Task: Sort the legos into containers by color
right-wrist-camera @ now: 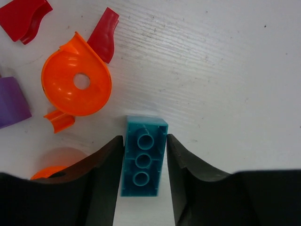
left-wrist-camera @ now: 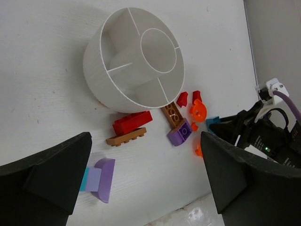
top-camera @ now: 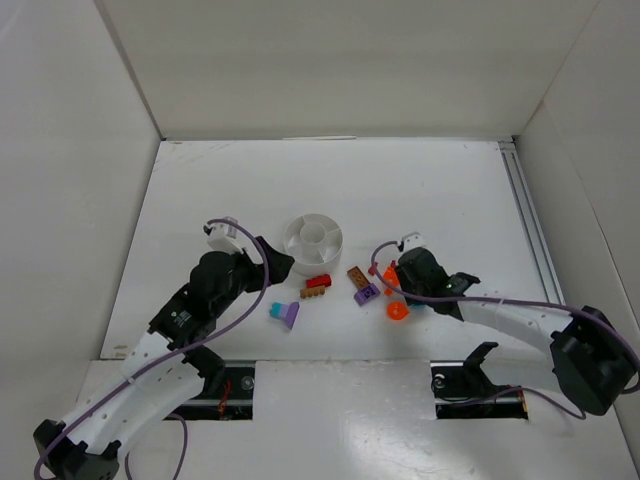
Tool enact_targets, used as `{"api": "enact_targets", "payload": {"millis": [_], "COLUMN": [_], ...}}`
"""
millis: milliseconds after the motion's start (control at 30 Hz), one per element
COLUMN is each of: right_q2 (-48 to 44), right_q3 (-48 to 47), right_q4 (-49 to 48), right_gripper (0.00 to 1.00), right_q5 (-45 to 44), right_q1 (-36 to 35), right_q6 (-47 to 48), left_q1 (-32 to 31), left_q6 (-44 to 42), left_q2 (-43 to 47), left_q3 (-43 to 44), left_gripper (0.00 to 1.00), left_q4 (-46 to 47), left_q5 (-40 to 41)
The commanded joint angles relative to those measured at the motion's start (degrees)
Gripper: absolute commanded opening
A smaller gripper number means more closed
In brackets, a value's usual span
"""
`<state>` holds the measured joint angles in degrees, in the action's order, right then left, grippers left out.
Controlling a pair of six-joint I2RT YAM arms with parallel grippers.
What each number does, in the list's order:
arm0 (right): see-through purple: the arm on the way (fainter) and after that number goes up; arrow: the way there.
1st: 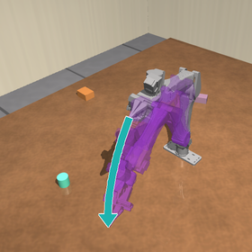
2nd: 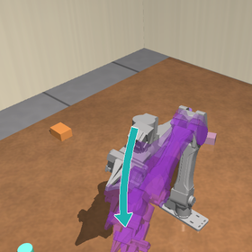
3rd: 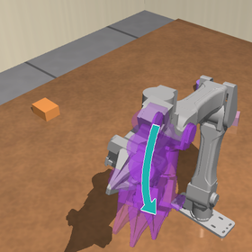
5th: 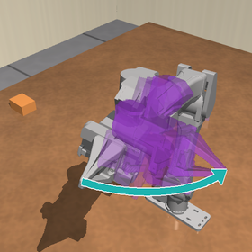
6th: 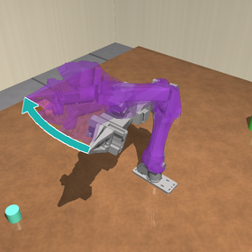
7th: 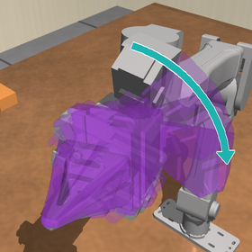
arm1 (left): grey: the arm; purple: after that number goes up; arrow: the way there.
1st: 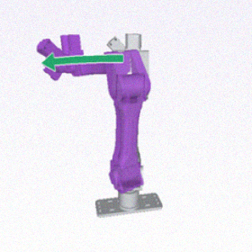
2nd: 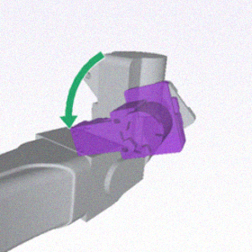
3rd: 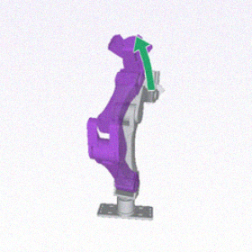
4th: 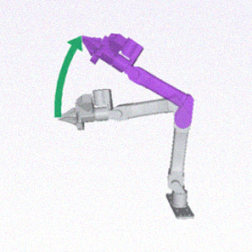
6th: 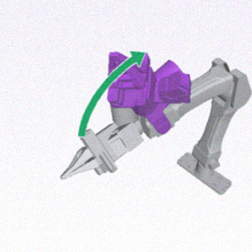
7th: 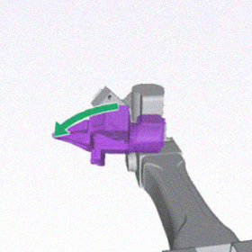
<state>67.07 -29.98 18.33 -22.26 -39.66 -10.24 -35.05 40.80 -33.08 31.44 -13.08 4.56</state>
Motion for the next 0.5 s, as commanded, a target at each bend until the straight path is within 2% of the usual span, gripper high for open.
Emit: {"api": "enact_targets", "payload": {"millis": [0, 100, 233, 300, 433, 467], "right_q2": [-0.2, -1.6, -2.1, -1.4, -1.4, -1.4], "right_q3": [0.7, 2.0, 2.5, 2.6, 3.2, 3.2], "right_q4": [-4.1, -5.3, -5.3, -4.8, -5.8, -6.4], "right_gripper": [0.45, 0.42, 0.52, 0.52, 0.44, 0.39], "right_q5": [-0.4, 0.1, 0.1, 0.8, 1.5, 1.5], "right_q1": [0.3, 0.3, 0.3, 0.8, 1.3, 1.3], "right_q6": [-2.9, -2.2, -2.2, -1.7, -1.7, -1.7], "left_q1": [-0.2, -0.2, -0.2, -0.2, -0.2, -0.2], "left_q6": [0.4, 0.4, 1.0, 1.0, 1.0, 1.0], "left_q2": [1.4, 1.4, 0.9, 0.9, 0.9, 0.9], "left_q3": [-0.2, -0.2, -0.2, -0.2, -0.2, 0.3], "left_gripper": [1.00, 1.00, 1.00, 1.00, 1.00, 1.00], "left_q4": [0.3, -0.3, -0.8, -0.8, -0.8, -1.3], "left_q5": [0.8, 1.3, 1.9, 2.6, 2.6, 3.1]}}
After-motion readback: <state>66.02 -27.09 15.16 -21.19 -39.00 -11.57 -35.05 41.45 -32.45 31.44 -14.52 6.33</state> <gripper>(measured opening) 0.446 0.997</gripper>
